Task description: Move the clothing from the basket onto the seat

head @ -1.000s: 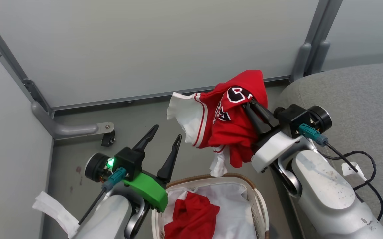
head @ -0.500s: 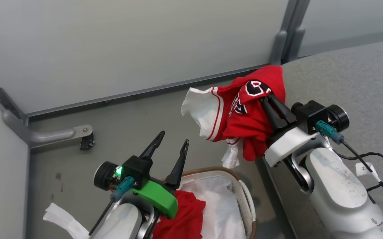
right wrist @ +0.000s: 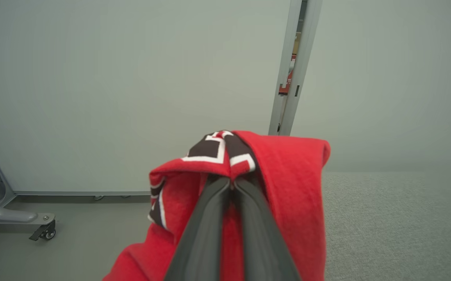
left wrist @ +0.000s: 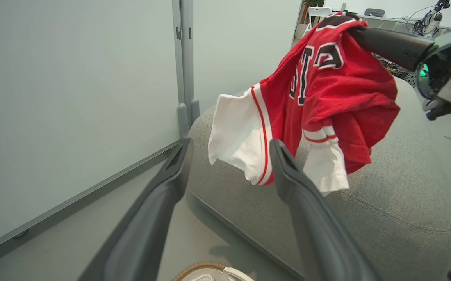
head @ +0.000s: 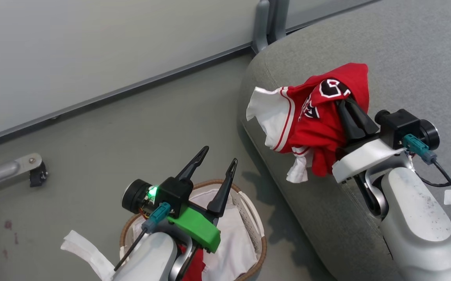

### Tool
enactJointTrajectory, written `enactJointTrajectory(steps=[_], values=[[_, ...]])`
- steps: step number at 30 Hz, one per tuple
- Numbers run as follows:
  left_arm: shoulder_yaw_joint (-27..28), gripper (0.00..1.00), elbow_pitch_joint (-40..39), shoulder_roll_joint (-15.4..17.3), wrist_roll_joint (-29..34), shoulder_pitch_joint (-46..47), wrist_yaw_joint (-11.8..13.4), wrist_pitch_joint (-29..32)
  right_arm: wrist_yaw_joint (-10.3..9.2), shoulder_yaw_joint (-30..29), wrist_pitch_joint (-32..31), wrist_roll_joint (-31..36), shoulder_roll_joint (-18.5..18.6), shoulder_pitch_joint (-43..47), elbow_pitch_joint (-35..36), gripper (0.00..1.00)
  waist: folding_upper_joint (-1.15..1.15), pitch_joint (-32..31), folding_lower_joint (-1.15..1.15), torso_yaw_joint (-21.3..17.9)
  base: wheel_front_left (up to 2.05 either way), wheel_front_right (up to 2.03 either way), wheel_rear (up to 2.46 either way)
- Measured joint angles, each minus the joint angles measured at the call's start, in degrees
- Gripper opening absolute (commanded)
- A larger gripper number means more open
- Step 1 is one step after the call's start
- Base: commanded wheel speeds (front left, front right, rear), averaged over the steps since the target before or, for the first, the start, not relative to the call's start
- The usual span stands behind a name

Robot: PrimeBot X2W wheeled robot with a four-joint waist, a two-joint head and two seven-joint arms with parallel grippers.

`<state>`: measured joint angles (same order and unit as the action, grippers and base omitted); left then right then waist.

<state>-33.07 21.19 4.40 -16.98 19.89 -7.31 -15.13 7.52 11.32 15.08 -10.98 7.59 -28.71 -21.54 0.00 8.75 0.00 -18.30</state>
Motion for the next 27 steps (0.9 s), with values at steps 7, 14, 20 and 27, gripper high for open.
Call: enactJointTrajectory(steps=[7,14,20,27], values=[[-1.6,1.00,-0.3,0.7,-0.1,1.6,0.0,0.0,0.00,-6.1,0.0,-0.5,0.1,-1.0,1.4,0.00,0.00,4.9,0.00,-1.8,0.00,0.00,0.00],[-2.1,1.00,-0.9,2.5,0.5,4.6,0.0,0.0,0.00,-11.0,0.0,-0.3,7.2,-10.7,1.4,0.00,0.00,10.5,0.00,-0.5,0.00,0.00,0.00],[-1.3,1.00,-1.8,4.6,2.0,7.3,0.0,0.0,0.00,-16.4,0.0,-1.3,12.6,-21.4,-2.3,0.00,0.00,16.6,0.00,1.4,0.00,0.00,0.00],[-0.1,1.00,-2.8,6.9,3.7,9.3,0.0,0.0,0.00,-22.6,0.0,-1.6,12.8,-29.2,-8.2,0.00,0.00,24.4,0.01,3.2,0.00,0.00,0.00]])
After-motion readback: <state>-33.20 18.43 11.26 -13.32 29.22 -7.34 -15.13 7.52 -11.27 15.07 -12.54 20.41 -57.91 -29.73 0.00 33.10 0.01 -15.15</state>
